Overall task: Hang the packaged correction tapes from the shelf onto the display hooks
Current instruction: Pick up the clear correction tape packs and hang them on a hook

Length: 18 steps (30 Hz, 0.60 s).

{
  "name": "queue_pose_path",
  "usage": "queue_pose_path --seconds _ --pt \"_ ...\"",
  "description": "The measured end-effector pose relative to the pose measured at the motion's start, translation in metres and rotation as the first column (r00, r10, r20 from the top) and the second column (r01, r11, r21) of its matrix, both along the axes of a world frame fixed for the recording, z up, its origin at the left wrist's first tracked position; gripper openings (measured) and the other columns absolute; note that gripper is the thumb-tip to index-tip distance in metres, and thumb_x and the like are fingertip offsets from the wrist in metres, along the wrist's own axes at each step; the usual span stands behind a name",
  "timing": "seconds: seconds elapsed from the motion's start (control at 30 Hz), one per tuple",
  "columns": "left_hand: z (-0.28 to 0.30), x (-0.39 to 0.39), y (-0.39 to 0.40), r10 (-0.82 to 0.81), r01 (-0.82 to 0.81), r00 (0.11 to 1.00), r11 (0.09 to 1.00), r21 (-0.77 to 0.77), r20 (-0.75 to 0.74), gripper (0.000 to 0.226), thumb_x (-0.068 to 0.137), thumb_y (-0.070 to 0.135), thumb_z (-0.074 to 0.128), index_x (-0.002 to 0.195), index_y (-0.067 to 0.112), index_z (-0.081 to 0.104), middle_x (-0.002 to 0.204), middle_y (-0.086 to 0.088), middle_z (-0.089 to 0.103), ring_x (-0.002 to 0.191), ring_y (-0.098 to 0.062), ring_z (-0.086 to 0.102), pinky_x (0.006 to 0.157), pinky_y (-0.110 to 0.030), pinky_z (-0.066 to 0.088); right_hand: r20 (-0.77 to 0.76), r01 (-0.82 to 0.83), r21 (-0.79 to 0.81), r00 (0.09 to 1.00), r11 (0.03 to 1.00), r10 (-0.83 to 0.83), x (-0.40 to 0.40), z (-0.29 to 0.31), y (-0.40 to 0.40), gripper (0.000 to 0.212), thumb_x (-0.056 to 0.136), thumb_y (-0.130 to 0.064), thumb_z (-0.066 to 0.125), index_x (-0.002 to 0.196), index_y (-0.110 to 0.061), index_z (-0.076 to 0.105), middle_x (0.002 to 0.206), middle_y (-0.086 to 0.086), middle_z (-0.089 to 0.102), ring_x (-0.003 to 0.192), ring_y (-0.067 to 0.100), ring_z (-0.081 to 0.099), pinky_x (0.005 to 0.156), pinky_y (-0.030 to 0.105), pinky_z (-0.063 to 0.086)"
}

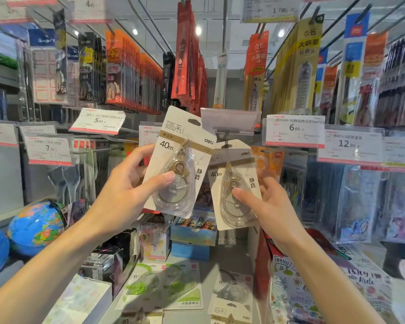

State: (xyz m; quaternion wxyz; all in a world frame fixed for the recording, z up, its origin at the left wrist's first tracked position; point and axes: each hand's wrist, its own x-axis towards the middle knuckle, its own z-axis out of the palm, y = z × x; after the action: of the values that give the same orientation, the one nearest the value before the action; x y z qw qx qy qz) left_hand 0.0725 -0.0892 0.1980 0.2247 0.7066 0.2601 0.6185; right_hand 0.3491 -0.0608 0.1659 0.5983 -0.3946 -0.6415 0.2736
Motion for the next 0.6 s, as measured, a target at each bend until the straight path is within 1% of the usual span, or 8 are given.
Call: queue_pose_path --seconds 0.07,0.2,0.33,0.37,0.4,0.47,0.53,0.6 --pt "0.0 0.0 0.0 -0.001 0.001 1.0 1.0 0.0 -0.002 0.048 0.082 0.022 0.07 0.129 0.028 0.06 0.119 0.007 0.077 0.098 -0.011 0.076 0.084 -0.023 0.059 -0.001 0.016 -0.014 1.0 1.0 -0.016 -0.002 0.003 0.004 0.046 0.081 -0.044 0.079 0.121 -0.037 0.058 0.106 -0.018 0.079 0.097 0.007 0.077 0.086 0.038 0.061" --pt "-0.001 -0.001 0.001 -0.009 0.009 1.0 1.0 -0.006 -0.004 0.048 0.084 0.021 0.07 0.131 0.028 0.059 0.121 0.005 0.077 0.101 -0.013 0.076 0.085 -0.023 0.059 0.022 0.009 -0.037 1.0 0.999 -0.008 -0.008 0.0 0.011 0.046 0.086 -0.039 0.078 0.127 -0.029 0.059 0.106 -0.012 0.081 0.096 0.009 0.078 0.088 0.039 0.061" --pt "-0.005 -0.002 0.003 -0.017 0.017 1.0 1.0 -0.025 -0.023 0.048 0.087 0.023 0.075 0.132 0.028 0.059 0.122 0.005 0.077 0.103 -0.014 0.075 0.087 -0.025 0.059 0.054 0.132 0.011 0.99 0.991 -0.132 -0.015 -0.006 0.019 0.075 0.081 -0.052 0.075 0.146 -0.029 0.046 0.132 -0.009 0.071 0.124 0.01 0.065 0.108 0.042 0.051" --pt "-0.006 -0.003 0.004 -0.014 0.014 1.0 0.999 -0.029 -0.027 0.048 0.087 0.024 0.075 0.132 0.027 0.059 0.121 0.005 0.077 0.102 -0.014 0.075 0.086 -0.024 0.059 0.051 0.153 0.031 0.987 0.988 -0.154 -0.015 -0.008 0.022 0.076 0.082 -0.05 0.075 0.147 -0.032 0.041 0.131 -0.009 0.071 0.123 0.008 0.065 0.108 0.041 0.052" --pt "-0.008 -0.004 0.004 -0.008 0.007 0.999 0.999 -0.035 -0.031 0.048 0.087 0.025 0.074 0.132 0.028 0.059 0.121 0.004 0.077 0.102 -0.014 0.076 0.084 -0.023 0.058 0.034 0.168 0.043 0.985 0.985 -0.169 -0.015 -0.01 0.025 0.073 0.083 -0.046 0.076 0.145 -0.035 0.039 0.125 -0.011 0.073 0.116 0.006 0.069 0.102 0.038 0.056" --pt "-0.012 -0.006 0.005 0.007 -0.009 0.999 0.999 -0.053 -0.037 0.046 0.086 0.027 0.072 0.131 0.032 0.058 0.118 0.004 0.078 0.101 -0.016 0.076 0.082 -0.024 0.059 0.008 0.188 0.025 0.982 0.982 -0.188 -0.016 -0.011 0.034 0.068 0.087 -0.037 0.074 0.144 -0.038 0.037 0.116 -0.015 0.073 0.092 -0.004 0.074 0.077 0.025 0.062" --pt "-0.017 -0.007 0.005 0.023 -0.027 0.999 0.997 -0.074 -0.044 0.046 0.084 0.036 0.074 0.128 0.038 0.058 0.114 0.004 0.08 0.098 -0.016 0.077 0.077 -0.028 0.06 0.034 0.23 -0.001 0.973 0.973 -0.23 -0.019 -0.01 0.046 0.065 0.094 -0.03 0.069 0.149 -0.039 0.035 0.105 -0.03 0.058 0.07 -0.013 0.07 0.052 0.01 0.052" --pt "-0.021 -0.008 0.006 0.038 -0.042 0.998 0.994 -0.098 -0.044 0.048 0.079 0.046 0.075 0.123 0.043 0.059 0.11 0.004 0.081 0.095 -0.016 0.078 0.077 -0.034 0.058 0.108 0.3 -0.016 0.949 0.954 -0.297 -0.023 -0.009 0.058 0.061 0.099 -0.03 0.063 0.15 -0.042 0.032 0.09 -0.034 0.048 0.056 -0.002 0.064 0.042 0.011 0.044"
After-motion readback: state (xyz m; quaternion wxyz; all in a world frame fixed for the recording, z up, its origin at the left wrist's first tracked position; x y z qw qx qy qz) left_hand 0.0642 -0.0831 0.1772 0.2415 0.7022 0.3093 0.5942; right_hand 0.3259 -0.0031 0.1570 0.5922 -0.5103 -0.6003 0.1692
